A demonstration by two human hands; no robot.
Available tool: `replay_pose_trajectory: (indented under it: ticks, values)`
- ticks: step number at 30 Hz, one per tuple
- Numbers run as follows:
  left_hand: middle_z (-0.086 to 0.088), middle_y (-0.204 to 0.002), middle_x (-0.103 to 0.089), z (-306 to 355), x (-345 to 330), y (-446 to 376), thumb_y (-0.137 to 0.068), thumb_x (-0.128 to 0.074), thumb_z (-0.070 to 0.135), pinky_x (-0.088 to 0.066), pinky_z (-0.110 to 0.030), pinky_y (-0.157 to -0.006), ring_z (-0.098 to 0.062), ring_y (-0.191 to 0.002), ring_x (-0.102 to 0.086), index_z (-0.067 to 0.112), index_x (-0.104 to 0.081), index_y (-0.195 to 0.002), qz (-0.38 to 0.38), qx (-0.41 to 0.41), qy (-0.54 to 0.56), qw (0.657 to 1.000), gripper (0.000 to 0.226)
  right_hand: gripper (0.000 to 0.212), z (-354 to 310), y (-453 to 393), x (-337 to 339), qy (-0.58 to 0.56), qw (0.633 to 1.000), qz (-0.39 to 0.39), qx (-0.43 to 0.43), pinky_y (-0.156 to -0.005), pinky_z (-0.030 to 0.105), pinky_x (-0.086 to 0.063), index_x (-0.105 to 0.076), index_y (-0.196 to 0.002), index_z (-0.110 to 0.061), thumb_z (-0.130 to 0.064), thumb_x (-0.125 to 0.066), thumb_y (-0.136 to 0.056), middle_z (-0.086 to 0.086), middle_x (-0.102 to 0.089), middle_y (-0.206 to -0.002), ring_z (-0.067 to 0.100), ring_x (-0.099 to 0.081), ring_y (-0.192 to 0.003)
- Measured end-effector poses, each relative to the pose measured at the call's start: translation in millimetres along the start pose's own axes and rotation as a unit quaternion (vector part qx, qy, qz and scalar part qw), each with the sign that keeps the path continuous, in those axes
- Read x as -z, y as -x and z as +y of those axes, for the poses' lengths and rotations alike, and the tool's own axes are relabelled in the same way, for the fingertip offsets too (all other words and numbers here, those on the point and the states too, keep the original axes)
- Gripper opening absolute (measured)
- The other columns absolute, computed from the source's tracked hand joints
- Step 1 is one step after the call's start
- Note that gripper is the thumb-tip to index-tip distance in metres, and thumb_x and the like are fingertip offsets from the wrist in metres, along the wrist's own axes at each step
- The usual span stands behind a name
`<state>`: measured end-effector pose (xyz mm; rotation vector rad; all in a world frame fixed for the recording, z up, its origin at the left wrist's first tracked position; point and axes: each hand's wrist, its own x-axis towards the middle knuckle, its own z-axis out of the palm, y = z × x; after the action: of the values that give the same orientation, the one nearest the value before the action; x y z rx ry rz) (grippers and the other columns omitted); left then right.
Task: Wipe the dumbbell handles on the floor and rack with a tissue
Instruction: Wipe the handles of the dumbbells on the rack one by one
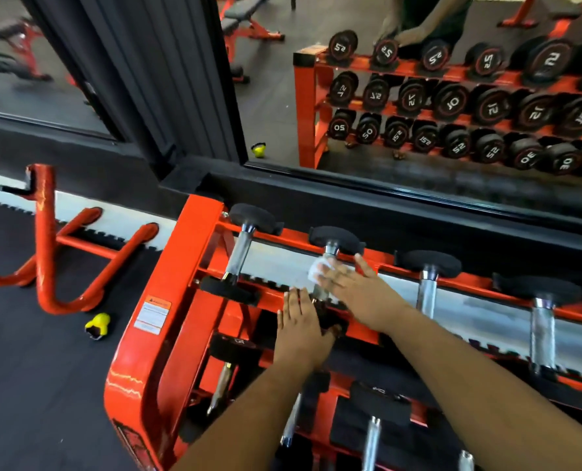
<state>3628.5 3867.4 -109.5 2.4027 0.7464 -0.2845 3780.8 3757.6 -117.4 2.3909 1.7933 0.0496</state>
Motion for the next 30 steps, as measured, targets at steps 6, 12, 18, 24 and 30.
replay_pose_trajectory:
  ticks: [6,12,18,24,30]
  values:
    - [-0.010,-0.168,0.014,-3.8,2.6,-6.7,-0.096,-0.053,0.058,0.002,-0.042,-0.126,-0.022,-0.155,0.013,0.007,0.013,-0.159,-0.010,0.004,0.001,1.000,0.104,0.075,-21.4,16.5,-5.3,-0.101,0.995,0.004,-0.010,-0.118,0.054,-0.028,-0.030,-0.158,-0.024,-0.011,-0.059,-0.089,-0.004,-0.022,-0.165,0.012,-0.016,-0.151]
    - [-0.011,-0.168,0.015,-1.8,0.9,-8.7,-0.096,-0.052,0.060,0.000,-0.041,-0.127,-0.023,-0.155,0.013,0.007,0.014,-0.159,-0.008,0.002,-0.013,1.000,0.105,0.083,-9.8,7.0,1.8,-0.142,0.987,-0.017,-0.068,-0.124,0.051,-0.012,0.003,-0.161,-0.027,-0.002,-0.042,-0.096,-0.009,0.021,-0.162,0.012,0.013,-0.151]
    - [-0.010,-0.167,0.022,1.1,4.2,-6.1,-0.098,-0.051,0.053,0.000,-0.045,-0.126,-0.023,-0.155,0.015,0.016,0.019,-0.158,-0.013,0.000,-0.037,0.999,0.099,0.065,-45.0,9.2,3.3,-0.439,0.878,0.033,-0.187,-0.118,0.022,-0.024,-0.018,-0.160,-0.030,-0.009,-0.043,-0.104,-0.013,-0.002,-0.165,0.018,-0.026,-0.150]
    - [-0.010,-0.167,0.020,-2.1,2.8,-10.2,-0.097,-0.052,0.055,0.001,-0.045,-0.126,-0.023,-0.155,0.016,0.018,0.019,-0.158,-0.024,-0.002,-0.037,0.999,0.101,0.062,-43.1,-17.6,4.9,-0.532,0.800,0.044,-0.274,-0.118,0.023,-0.018,-0.014,-0.161,-0.028,-0.020,-0.044,-0.107,-0.012,0.000,-0.166,0.009,-0.014,-0.150]
    - [-0.012,-0.168,0.017,0.7,7.3,-13.9,-0.099,-0.048,0.045,0.001,-0.048,-0.125,-0.026,-0.155,0.014,0.017,0.017,-0.159,-0.046,0.010,-0.051,0.998,0.093,0.045,-69.5,7.5,5.5,-0.596,0.738,0.078,-0.307,-0.100,-0.004,-0.019,-0.042,-0.151,-0.018,-0.018,-0.048,-0.106,-0.004,-0.043,-0.153,0.005,-0.034,-0.141]
